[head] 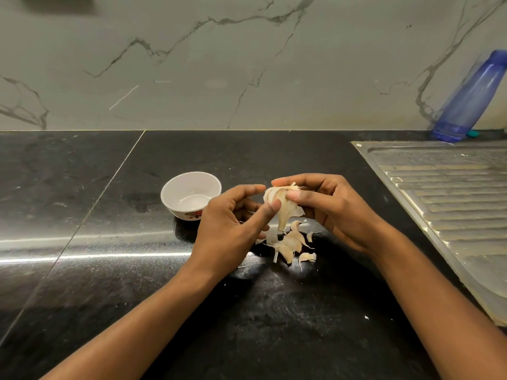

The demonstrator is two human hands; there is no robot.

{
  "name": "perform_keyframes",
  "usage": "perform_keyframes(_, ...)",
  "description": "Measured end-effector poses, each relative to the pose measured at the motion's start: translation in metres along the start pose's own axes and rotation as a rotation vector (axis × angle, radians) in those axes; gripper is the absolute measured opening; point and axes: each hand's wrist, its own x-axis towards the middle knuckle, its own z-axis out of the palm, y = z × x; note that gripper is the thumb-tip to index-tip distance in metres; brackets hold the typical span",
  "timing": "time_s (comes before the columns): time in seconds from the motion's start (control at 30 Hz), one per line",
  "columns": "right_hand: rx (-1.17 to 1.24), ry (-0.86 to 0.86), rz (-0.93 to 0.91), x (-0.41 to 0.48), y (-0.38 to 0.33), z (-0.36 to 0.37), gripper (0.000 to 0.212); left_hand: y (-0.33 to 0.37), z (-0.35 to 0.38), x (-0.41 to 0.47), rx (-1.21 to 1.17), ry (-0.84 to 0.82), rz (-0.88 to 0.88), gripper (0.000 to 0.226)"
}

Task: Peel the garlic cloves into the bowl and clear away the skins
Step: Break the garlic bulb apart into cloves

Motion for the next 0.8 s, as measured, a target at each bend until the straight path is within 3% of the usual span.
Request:
perform_keyframes(0.27,0.004,-0.013,0.046,-0.0005,-0.0002,0.0036,0.037,0.0013,0.0010,-0.0007,-0.170,-0.017,0.070,0.022)
perform_keyframes(0.43,-0.053,0.010,0.025,-0.0011,-0.0005,0.0050,0.027,-0.0025,0.0014,-0.0013,-0.122,0.005,0.100,0.016)
perform_keyframes(0.8,-0.177,0.009,-0.049,-0.0043,-0.0011,-0.0004,0.029,0.0011,-0.0018,-0.0029,-0.008,-0.053,0.173,0.018)
